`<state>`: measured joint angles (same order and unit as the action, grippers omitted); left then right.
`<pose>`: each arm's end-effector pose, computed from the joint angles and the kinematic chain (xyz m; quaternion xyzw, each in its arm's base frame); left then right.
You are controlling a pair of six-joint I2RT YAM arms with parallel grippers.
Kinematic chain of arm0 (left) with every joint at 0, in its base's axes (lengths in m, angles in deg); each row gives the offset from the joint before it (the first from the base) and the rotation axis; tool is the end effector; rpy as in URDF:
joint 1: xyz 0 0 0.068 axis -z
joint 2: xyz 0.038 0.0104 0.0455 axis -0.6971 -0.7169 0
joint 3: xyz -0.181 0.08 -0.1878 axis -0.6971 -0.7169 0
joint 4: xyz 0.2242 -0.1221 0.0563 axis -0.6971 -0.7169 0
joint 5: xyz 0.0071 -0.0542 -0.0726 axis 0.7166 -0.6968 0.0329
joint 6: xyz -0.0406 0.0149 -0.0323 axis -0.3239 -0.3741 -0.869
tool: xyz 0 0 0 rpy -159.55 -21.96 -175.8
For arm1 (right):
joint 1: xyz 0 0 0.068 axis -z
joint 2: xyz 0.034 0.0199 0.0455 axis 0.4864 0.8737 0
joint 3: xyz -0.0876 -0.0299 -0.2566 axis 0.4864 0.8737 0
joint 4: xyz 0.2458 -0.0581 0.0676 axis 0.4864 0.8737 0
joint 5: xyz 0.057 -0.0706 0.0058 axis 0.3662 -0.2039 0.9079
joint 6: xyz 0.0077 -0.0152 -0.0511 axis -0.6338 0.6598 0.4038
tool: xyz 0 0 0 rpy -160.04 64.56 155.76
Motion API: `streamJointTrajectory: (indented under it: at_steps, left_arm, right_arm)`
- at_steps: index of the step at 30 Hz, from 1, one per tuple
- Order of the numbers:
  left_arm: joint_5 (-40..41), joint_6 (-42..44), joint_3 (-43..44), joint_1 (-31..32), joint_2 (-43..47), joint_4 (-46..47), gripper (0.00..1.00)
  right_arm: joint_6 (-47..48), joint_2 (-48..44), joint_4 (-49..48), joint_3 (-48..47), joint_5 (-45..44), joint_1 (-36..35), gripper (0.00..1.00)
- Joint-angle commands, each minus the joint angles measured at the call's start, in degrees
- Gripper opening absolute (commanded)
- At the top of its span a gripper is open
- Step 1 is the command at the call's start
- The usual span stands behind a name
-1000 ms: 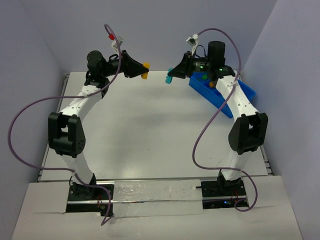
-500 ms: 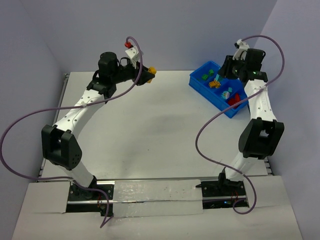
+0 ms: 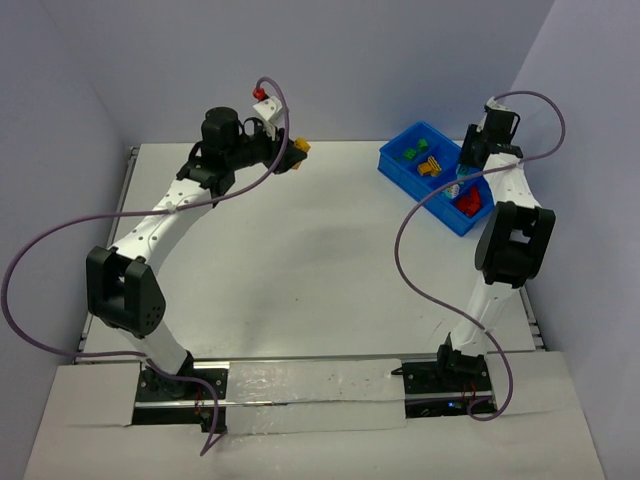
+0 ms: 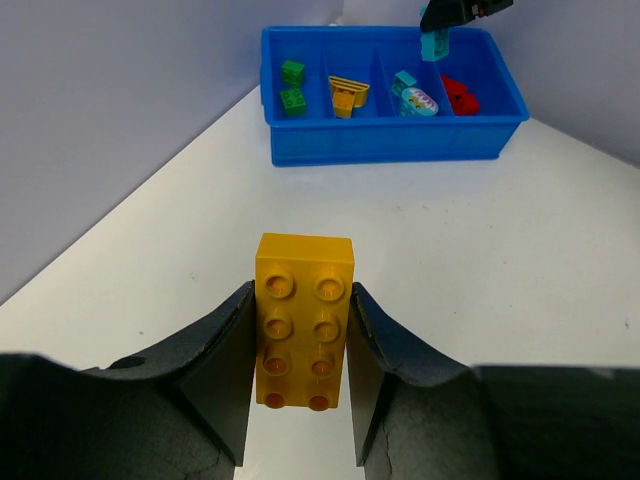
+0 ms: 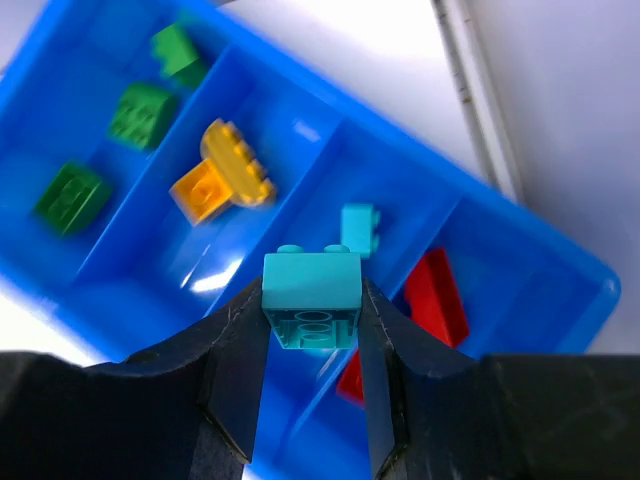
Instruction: Sort the legos into containers by color
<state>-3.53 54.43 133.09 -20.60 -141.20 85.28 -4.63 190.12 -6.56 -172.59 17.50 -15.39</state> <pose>0.3589 -0.1781 0.3774 0.3379 0.6821 -0.3326 0.5566 0.4541 -0.1096 0.2826 0.1176 0.8821 -0.0297 0.4552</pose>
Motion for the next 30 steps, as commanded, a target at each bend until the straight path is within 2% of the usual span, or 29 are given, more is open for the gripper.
streamJointTrajectory:
  at_steps: [1,7,15,30]
  left_arm:
    - [1.86,1.86,2.2,0.46,-0.49,-1.6,0.0]
    - [2.55,2.78,3.04,0.49,-1.67,-2.72,0.0]
    - [2.64,2.88,3.66,0.42,-2.79,-3.26,0.0]
    - [2.34,3.45,3.13,0.49,-2.85,-4.45,0.0]
  right_arm:
    - [-3.1,3.35,-3.02,-6.82,-5.32,0.08,0.0]
    - [-3.72,4.86,-1.59,-5.76,-5.29,-0.53,0.0]
    - [-3.5,5.58,1.68,-2.85,-0.98,-0.71,0.0]
    - [-1.94,7.59,8.15,-4.49,1.91,-1.29,0.0]
